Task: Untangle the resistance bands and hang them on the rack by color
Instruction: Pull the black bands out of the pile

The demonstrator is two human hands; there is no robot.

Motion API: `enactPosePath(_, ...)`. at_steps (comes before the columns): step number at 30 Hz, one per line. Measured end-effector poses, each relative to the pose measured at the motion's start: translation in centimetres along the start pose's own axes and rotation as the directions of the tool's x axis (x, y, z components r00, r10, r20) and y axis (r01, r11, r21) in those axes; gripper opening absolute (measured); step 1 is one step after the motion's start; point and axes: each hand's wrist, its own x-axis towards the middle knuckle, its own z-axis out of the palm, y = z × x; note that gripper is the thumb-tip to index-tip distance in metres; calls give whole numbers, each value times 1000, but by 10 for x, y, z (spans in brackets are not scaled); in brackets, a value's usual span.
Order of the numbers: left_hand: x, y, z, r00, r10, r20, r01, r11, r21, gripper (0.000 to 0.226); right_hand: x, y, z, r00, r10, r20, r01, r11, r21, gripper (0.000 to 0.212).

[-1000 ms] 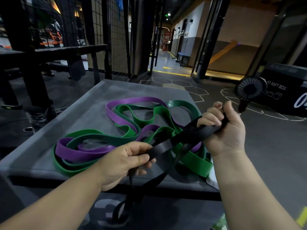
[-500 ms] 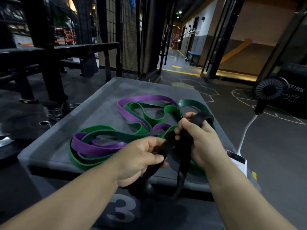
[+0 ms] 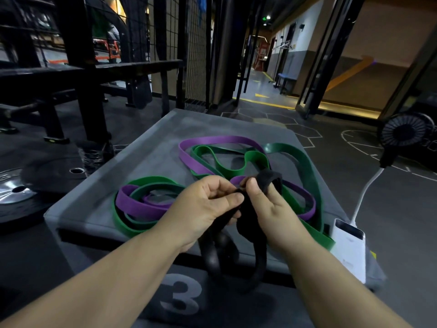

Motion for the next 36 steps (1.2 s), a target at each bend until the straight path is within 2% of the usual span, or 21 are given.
enactPosePath(5, 3, -2, -5, 999, 53, 2, -53, 995, 85, 9, -1, 0, 2, 999, -30, 31, 32, 996, -85, 56)
enactPosePath(7, 3, -2, -4, 999, 48, 12, -48, 997, 66, 10, -1, 0, 2, 999, -19, 48, 23, 998, -66, 51)
enactPosePath(11, 3, -2, -1, 997, 74, -32, -73, 997, 22, 23, -4, 0, 2, 988, -68, 137, 74, 997, -38, 56)
enactPosePath(15, 9, -5, -8, 989, 71, -129, -61, 995, 80, 30, -8, 1, 7, 964, -19, 265, 20, 1000, -2, 29)
enactPosePath(20, 9, -10, -8, 998, -6, -60, 7, 1000, 18, 42, -4, -2, 7, 978, -23, 209, 21, 1000, 9, 31)
enactPosePath(22, 8, -12, -9, 999, -43, 20, 42, 998, 44, 48, -2, -5, 4, 981, -47, 190, 45, 999, 14, 32)
enactPosePath(24, 6, -14, -12, 989, -81, 122, 61, 985, 162, 47, 0, -8, -1, 991, -46, 122, 35, 995, 89, 35)
enactPosePath(26, 3, -17, -13, 969, -137, 206, 68, 948, 311, 32, 3, -11, -8, 996, -57, 65, 44, 983, 178, 32)
enactPosePath(29, 6, -21, -15, 967, -196, 161, 101, 879, 467, 18, 5, -15, -16, 997, -71, 0, 70, 974, 216, 26)
enactPosePath(36, 14, -16, -31, 973, -201, 117, 175, 964, 199, 29, 9, -22, -37, 974, 113, -197, 4, 858, 514, 27)
